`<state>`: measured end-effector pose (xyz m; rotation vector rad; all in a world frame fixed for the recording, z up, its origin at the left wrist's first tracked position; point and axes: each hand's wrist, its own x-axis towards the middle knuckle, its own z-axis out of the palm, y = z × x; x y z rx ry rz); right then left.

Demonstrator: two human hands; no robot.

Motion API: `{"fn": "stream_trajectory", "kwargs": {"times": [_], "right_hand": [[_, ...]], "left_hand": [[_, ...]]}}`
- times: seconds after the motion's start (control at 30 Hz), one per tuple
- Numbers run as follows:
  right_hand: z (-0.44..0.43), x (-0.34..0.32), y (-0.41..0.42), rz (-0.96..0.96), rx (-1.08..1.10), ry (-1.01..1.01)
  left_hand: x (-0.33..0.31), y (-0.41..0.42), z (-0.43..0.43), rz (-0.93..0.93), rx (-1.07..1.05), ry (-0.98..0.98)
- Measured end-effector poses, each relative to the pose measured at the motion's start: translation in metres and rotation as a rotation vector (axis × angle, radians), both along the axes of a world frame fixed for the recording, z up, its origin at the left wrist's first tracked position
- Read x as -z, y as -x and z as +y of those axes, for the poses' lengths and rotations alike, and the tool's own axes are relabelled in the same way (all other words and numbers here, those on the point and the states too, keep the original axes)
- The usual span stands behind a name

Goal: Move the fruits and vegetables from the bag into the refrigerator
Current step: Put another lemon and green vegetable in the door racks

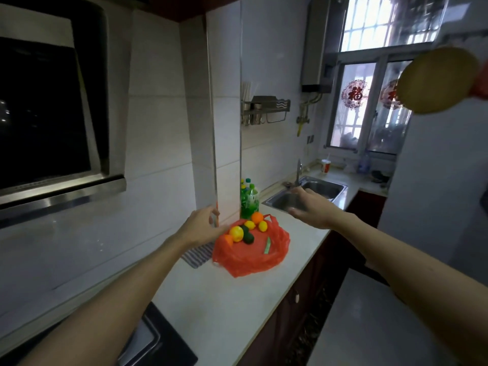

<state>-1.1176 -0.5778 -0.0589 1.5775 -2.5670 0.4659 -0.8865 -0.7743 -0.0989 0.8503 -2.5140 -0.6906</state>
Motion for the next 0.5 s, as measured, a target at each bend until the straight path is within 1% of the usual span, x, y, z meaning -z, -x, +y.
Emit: {"fn": "stream_trajectory", "kwargs": {"times": [0.37,0.5], "right_hand": [[-0.03,0.043,0.07,-0.026,0.044,-0.11],[-0.044,0.058,0.11,-0.041,0.004,-0.131]], "left_hand": [[0.036,0.086,-0.044,-0.063,0.052,-0.007],[0.05,0.119,-0.056,-0.107,0.039,0.017]]}}
